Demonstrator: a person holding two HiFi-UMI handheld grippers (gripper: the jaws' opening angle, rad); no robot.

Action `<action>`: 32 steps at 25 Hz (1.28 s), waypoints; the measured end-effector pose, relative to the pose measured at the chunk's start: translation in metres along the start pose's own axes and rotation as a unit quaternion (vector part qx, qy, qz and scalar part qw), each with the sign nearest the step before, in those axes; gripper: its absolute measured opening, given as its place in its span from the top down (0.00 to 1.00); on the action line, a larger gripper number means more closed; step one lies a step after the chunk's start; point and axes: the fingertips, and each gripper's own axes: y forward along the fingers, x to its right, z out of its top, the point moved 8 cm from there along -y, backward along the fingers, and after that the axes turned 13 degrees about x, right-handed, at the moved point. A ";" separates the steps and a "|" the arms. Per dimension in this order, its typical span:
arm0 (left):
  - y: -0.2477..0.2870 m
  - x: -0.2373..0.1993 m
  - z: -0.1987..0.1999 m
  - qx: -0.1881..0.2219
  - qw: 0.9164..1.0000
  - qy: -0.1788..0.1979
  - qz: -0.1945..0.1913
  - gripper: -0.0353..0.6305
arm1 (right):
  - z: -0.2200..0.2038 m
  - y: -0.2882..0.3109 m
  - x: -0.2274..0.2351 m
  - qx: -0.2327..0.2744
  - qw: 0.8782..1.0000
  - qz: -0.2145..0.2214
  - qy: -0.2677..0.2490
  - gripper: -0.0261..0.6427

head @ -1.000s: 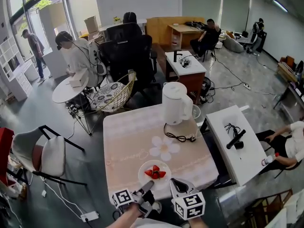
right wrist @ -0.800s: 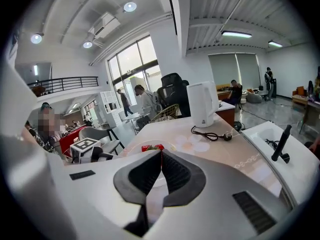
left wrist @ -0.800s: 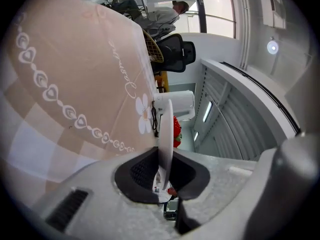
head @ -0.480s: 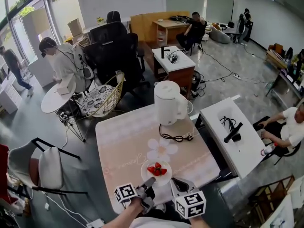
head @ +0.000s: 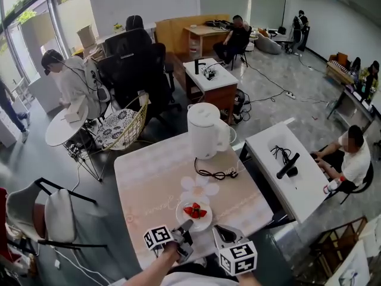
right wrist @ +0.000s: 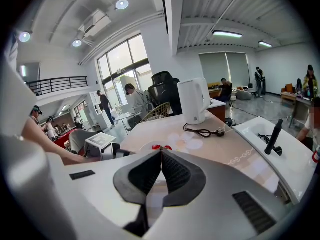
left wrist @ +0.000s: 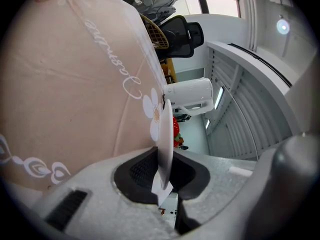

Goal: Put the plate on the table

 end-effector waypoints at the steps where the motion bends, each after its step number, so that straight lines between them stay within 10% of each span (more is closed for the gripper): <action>1: 0.000 -0.001 0.001 -0.002 1.000 0.002 0.003 0.90 | -0.001 0.000 0.000 -0.002 1.000 0.000 0.000 0.95; 22: -0.002 0.007 0.015 -0.010 0.993 0.094 0.072 0.60 | -0.009 0.007 -0.009 -0.020 1.000 0.012 -0.005 0.95; 32: -0.004 0.020 0.021 -0.021 0.956 0.257 0.140 0.56 | -0.006 0.005 -0.011 -0.018 1.000 0.018 -0.012 0.95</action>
